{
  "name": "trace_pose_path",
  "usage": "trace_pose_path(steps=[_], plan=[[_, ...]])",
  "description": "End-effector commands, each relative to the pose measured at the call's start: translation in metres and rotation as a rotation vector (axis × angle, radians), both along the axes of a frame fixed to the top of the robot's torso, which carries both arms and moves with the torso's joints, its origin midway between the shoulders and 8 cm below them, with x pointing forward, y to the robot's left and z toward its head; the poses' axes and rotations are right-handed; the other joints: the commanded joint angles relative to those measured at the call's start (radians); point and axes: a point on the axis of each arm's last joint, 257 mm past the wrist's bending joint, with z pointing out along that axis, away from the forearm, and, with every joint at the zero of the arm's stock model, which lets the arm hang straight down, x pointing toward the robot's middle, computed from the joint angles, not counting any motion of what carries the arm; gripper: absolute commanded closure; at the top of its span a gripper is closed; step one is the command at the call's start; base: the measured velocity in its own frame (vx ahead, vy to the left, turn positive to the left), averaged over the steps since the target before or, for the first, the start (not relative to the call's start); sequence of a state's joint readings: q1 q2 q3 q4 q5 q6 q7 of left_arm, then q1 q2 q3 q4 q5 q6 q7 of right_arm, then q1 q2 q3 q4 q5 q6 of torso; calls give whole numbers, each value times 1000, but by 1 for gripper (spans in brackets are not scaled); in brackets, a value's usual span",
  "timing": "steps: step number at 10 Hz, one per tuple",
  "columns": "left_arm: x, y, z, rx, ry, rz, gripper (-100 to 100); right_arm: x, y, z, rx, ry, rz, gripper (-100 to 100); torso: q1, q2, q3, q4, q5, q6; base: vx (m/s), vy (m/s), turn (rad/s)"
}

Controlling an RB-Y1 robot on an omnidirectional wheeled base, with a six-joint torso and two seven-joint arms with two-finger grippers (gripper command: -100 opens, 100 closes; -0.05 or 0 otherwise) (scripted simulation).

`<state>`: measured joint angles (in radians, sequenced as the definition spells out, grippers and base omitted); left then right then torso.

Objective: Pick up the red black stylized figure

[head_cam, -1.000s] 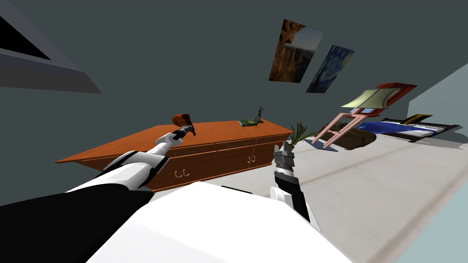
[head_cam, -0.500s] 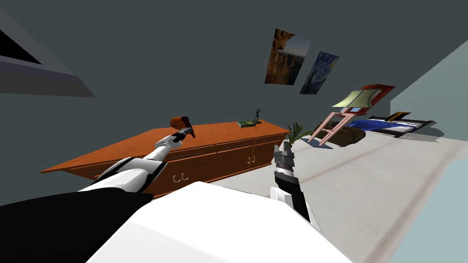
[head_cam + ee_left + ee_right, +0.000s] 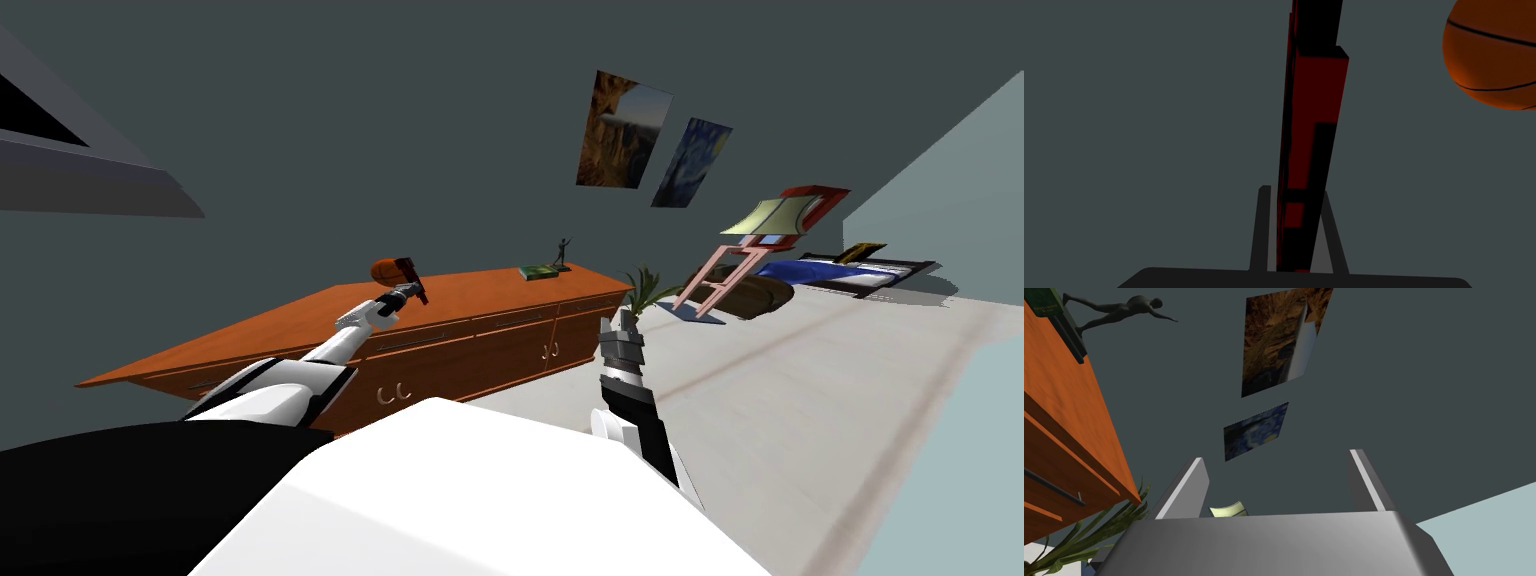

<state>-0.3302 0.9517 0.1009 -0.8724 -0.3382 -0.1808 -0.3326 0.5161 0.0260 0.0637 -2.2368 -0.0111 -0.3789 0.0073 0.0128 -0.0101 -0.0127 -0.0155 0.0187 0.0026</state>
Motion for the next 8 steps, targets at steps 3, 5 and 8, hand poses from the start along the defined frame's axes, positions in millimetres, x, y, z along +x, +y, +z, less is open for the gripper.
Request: trace_pose_path(steps=[3,5,8], plan=[[-17,-2,-18,0,24,9,100,0,0,0,0,0,0,0,3,0,-2,-3,4,-4,10,36,-39],[-29,5,-16,-26,5,49,100,0,0,0,0,0,0,0,2,1,-2,-5,7,-5,4,18,-72],[-37,-7,-22,-5,23,27,100,0,0,0,0,0,0,0,8,-2,-5,-8,11,-7,10,33,-32]])
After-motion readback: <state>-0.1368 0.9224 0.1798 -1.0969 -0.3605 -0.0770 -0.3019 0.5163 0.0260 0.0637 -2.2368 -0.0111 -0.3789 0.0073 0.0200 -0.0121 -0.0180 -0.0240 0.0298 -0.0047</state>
